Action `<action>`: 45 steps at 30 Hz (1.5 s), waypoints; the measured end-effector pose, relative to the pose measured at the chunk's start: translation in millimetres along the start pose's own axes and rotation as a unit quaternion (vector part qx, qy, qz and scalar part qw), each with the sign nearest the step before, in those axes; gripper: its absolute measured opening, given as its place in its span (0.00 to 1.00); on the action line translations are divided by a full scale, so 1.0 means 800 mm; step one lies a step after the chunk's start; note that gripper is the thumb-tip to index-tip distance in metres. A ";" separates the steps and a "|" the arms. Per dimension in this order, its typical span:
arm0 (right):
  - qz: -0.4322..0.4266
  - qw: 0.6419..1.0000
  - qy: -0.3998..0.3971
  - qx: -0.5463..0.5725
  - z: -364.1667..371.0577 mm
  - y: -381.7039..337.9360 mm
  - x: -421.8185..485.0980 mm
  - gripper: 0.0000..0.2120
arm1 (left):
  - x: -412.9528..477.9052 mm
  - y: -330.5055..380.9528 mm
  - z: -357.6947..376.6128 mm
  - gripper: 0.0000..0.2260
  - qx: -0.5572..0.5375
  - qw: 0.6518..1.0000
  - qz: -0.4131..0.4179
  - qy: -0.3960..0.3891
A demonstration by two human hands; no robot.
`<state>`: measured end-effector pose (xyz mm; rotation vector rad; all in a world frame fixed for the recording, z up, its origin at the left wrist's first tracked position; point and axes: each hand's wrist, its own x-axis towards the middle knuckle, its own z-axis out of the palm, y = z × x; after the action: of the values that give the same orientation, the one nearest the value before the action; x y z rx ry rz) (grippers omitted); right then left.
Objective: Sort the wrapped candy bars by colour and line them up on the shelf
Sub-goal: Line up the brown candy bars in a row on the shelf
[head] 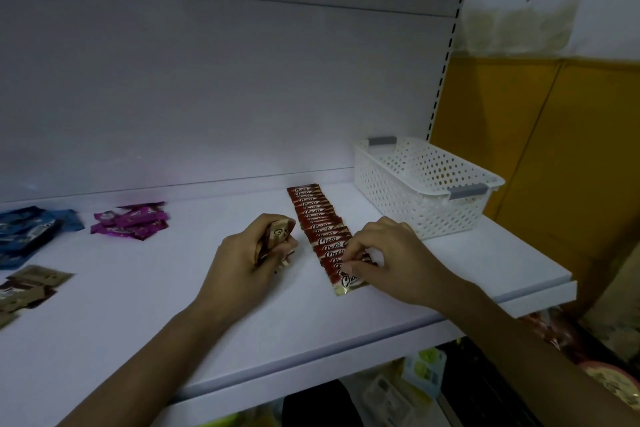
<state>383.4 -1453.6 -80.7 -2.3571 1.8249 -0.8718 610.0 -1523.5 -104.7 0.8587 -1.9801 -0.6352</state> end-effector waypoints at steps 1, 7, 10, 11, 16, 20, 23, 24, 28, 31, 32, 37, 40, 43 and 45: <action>0.004 1.000 0.012 0.021 0.002 -0.002 0.001 0.05 | 0.001 0.000 -0.001 0.12 -0.051 0.998 -0.021 -0.007; 0.069 0.976 -0.018 0.205 0.028 -0.044 0.032 0.07 | 0.005 -0.002 -0.006 0.16 -0.144 0.988 -0.043 -0.048; 0.079 0.960 0.012 0.268 0.038 -0.063 0.057 0.02 | 0.005 -0.004 -0.007 0.13 -0.160 0.985 -0.044 -0.056; 0.077 0.956 0.018 0.284 0.038 -0.066 0.063 0.00 | 0.005 -0.005 -0.007 0.12 -0.163 0.984 -0.047 -0.054; 0.124 0.924 0.039 0.360 0.040 -0.066 0.071 0.03 | 0.008 -0.009 -0.006 0.06 -0.156 0.986 -0.062 -0.026; 0.132 0.921 0.034 0.366 0.040 -0.065 0.071 0.04 | 0.008 -0.011 -0.005 0.07 -0.117 0.991 -0.059 -0.017; 0.154 0.902 0.075 0.397 0.036 -0.064 0.075 0.02 | 0.009 -0.013 -0.005 0.04 -0.103 0.993 -0.063 -0.016; 0.172 0.890 0.093 0.412 0.035 -0.063 0.076 0.03 | 0.009 -0.012 -0.005 0.02 -0.108 0.992 -0.068 -0.018; 0.172 0.890 0.121 0.405 0.029 -0.058 0.076 0.03 | 0.008 -0.010 -0.006 0.02 -0.126 0.989 -0.075 -0.018; 0.137 0.903 0.136 0.384 0.019 -0.058 0.065 0.04 | 0.007 -0.011 -0.007 0.02 -0.126 0.989 -0.078 -0.011; 0.123 0.910 0.141 0.370 0.013 -0.059 0.058 0.05 | 0.007 -0.011 -0.006 0.02 -0.125 0.989 -0.078 -0.008; -0.041 0.989 0.134 0.044 -0.013 -0.047 -0.007 0.07 | 0.006 -0.009 -0.005 0.02 -0.117 0.990 -0.073 -0.020; -0.083 0.988 0.104 -0.080 -0.016 -0.043 -0.050 0.06 | 0.004 -0.005 -0.004 0.04 -0.117 0.990 -0.068 -0.026; -0.099 0.984 0.053 -0.138 -0.017 -0.040 -0.069 0.05 | 0.003 -0.001 -0.004 0.05 -0.115 0.991 -0.062 -0.023; -0.083 0.988 0.001 -0.127 -0.018 -0.037 -0.073 0.03 | 0.004 0.000 -0.004 0.05 -0.092 0.994 -0.050 -0.018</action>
<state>394.4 -1387.4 -81.3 -2.6948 1.8624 -0.6893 611.9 -1526.5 -101.3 0.8415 -1.8841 -0.8824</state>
